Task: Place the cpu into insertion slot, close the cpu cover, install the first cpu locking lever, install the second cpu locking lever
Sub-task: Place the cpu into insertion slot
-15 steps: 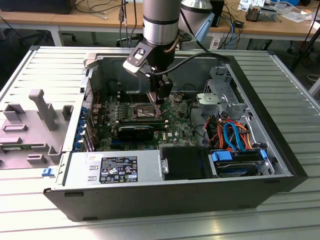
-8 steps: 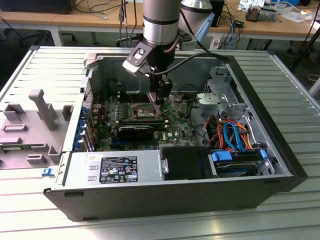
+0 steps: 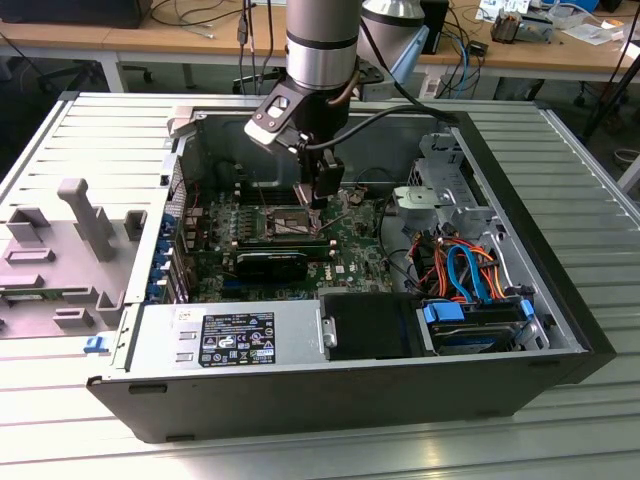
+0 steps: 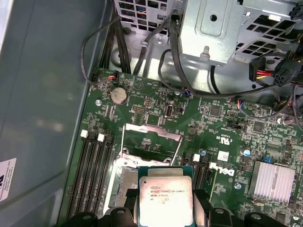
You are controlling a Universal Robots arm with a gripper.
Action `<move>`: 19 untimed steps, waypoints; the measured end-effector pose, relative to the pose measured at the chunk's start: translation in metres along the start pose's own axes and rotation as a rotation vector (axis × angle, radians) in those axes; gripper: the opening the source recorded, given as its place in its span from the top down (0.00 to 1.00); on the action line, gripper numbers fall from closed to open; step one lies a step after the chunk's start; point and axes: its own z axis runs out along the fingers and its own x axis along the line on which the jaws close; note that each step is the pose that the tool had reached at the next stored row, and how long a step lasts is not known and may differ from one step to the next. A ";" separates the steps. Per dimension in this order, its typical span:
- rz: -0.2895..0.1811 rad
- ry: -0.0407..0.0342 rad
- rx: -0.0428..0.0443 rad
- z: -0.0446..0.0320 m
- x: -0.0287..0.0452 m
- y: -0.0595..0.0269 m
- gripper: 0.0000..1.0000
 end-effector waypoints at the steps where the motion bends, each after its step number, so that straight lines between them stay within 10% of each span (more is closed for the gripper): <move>1: 0.003 0.0000 0.0001 0.0000 0.0000 0.0000 0.46; 19: 0.037 -0.0001 0.0010 0.0000 0.0000 0.0000 0.46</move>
